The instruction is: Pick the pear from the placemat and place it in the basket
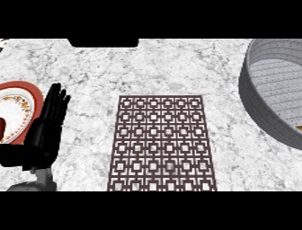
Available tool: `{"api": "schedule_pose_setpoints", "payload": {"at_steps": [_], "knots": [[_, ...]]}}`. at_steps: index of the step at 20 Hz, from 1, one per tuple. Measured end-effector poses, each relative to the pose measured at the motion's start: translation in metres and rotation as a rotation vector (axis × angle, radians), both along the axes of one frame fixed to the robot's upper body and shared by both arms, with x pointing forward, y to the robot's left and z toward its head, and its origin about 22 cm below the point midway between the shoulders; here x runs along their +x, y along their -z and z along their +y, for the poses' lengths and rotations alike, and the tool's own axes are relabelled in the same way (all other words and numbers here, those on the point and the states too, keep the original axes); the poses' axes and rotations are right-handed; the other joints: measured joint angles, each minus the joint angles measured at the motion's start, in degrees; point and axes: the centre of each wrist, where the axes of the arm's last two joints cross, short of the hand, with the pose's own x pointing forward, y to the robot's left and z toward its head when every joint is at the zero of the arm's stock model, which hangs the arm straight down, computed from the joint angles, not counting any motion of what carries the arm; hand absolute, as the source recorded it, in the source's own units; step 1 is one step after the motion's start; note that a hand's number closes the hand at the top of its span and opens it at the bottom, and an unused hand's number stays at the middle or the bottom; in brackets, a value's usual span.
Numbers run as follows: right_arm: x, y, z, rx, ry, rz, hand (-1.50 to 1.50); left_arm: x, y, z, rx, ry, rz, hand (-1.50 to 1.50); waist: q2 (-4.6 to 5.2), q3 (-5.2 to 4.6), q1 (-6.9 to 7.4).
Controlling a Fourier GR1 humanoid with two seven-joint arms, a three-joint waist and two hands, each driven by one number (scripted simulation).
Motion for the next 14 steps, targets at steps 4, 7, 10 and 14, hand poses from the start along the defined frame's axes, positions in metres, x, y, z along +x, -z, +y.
{"api": "schedule_pose_setpoints", "payload": {"at_steps": [4,7,10,14], "knots": [[-0.016,-0.014,-0.015,-0.009,0.063,-0.039,-1.5,-0.006,0.005,-0.005,0.005,-0.001,-0.002,0.0,0.03,0.09,-0.04],[-0.035,-0.026,-0.031,-0.003,0.122,-0.071,-1.5,-0.009,0.005,-0.002,0.002,-0.001,0.006,0.0,0.0,0.12,-0.15],[-0.052,-0.041,-0.045,0.052,0.166,-0.131,-1.5,-0.009,0.006,-0.002,0.007,-0.006,0.006,0.0,-0.04,0.14,-0.4],[-0.076,-0.05,-0.066,0.104,0.181,-0.192,-1.5,-0.01,0.01,-0.002,0.002,-0.005,0.007,0.0,-0.01,0.15,-0.38]]}}
